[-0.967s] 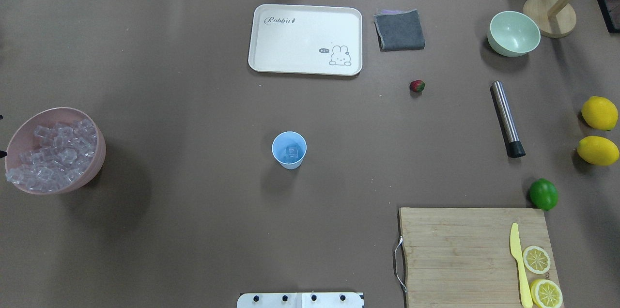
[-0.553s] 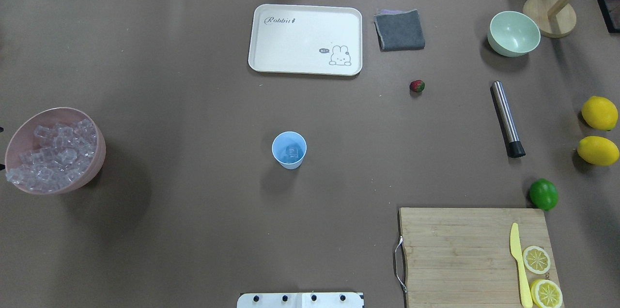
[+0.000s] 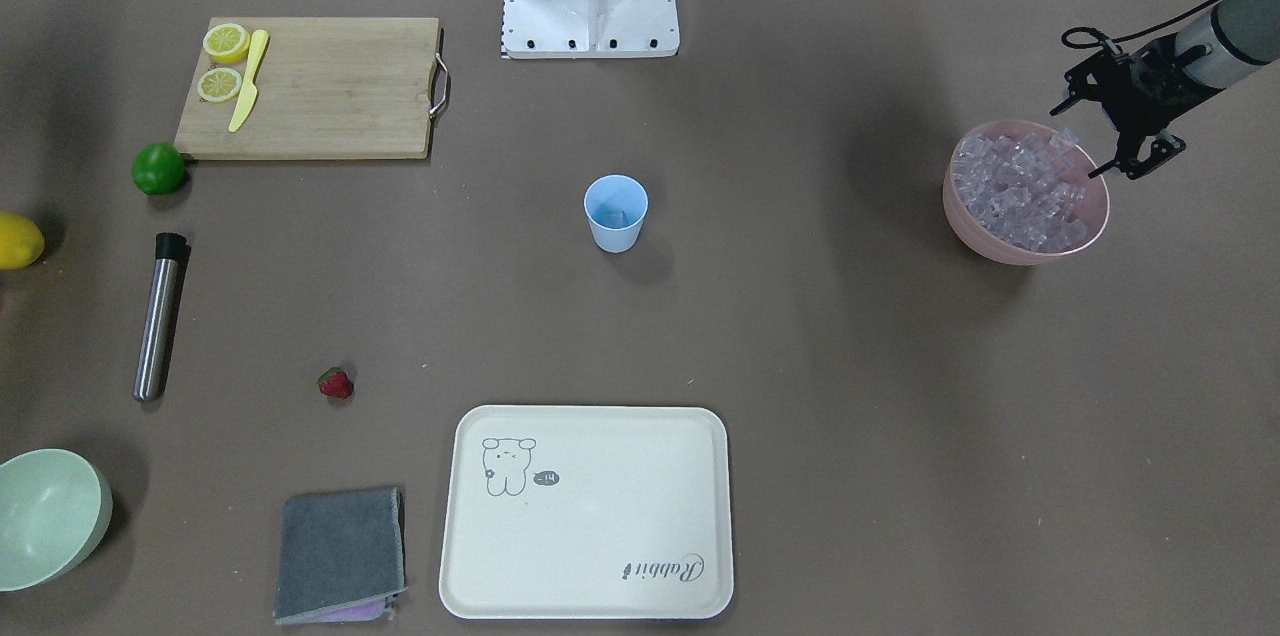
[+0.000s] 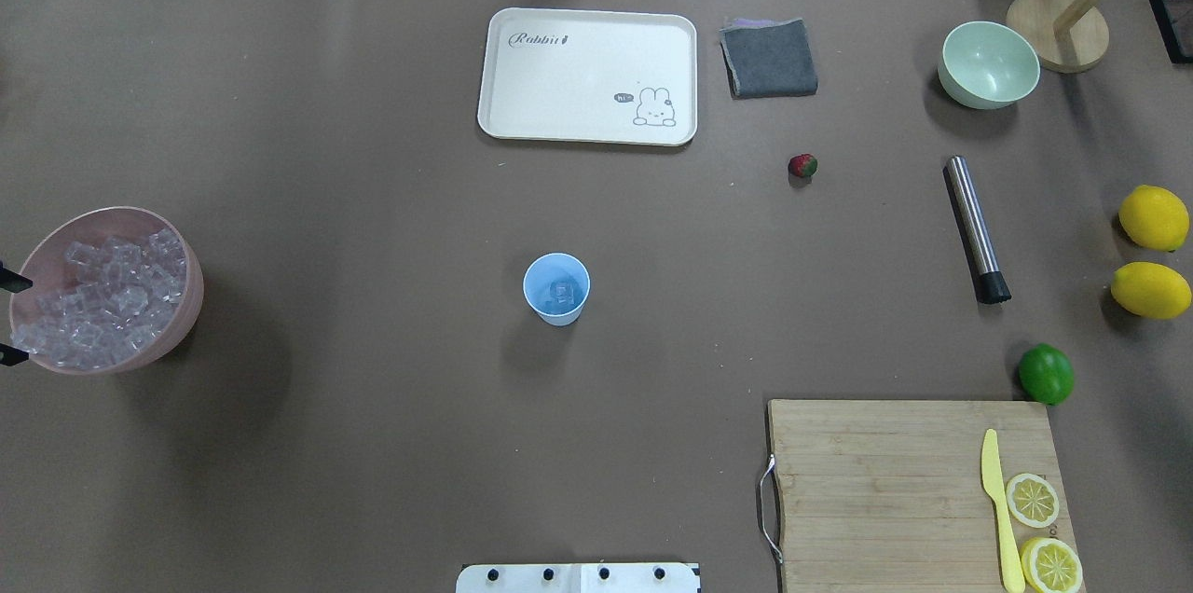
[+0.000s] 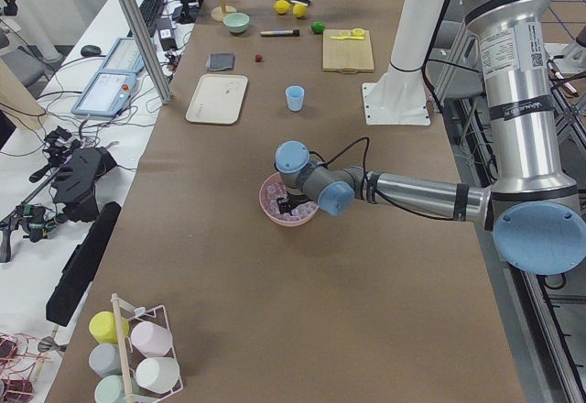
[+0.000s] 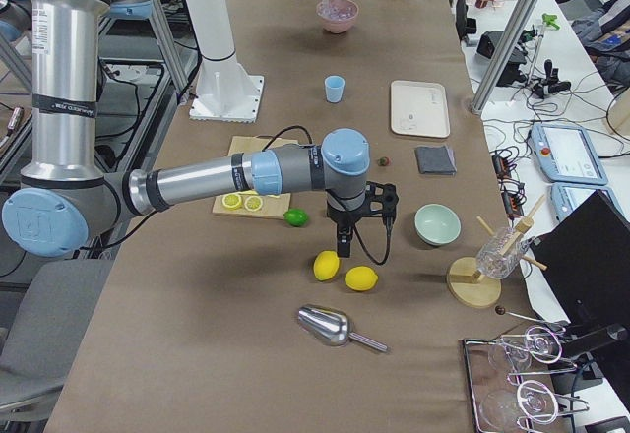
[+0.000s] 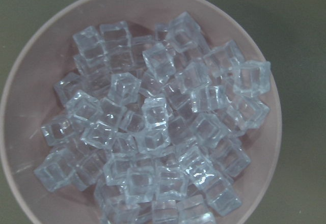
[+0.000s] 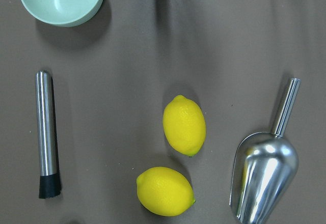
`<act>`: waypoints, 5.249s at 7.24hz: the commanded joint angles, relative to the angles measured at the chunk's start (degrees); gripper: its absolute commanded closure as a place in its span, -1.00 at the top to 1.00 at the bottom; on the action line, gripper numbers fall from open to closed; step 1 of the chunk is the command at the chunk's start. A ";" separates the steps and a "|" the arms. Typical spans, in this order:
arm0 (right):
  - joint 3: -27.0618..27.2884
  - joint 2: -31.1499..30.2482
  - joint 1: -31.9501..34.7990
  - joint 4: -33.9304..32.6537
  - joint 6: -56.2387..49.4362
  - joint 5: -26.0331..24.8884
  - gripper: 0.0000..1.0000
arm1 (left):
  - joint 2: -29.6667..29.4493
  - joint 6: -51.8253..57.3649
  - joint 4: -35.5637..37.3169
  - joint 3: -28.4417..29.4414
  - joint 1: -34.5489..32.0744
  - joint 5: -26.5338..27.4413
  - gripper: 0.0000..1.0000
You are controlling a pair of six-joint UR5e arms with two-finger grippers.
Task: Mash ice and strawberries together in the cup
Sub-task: 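Lower the left gripper into the bowl and grasp a third ice cube, then carry the ice cube with the left gripper over the light-blue cup, then lower the left gripper into the cup and open it to drop the cube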
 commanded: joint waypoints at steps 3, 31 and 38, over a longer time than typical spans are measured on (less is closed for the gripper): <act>0.26 0.03 -0.02 0.00 0.00 -0.10 1.00 | 1.37 -0.01 -1.58 0.39 0.51 0.07 0.53; 2.37 -0.58 -0.19 0.00 -0.09 0.95 1.00 | -49.68 -58.89 -0.96 11.27 25.29 14.30 -1.00; 2.28 -0.15 -0.19 0.00 -0.09 0.96 1.00 | -50.93 -60.56 -5.44 16.22 26.96 16.59 -1.00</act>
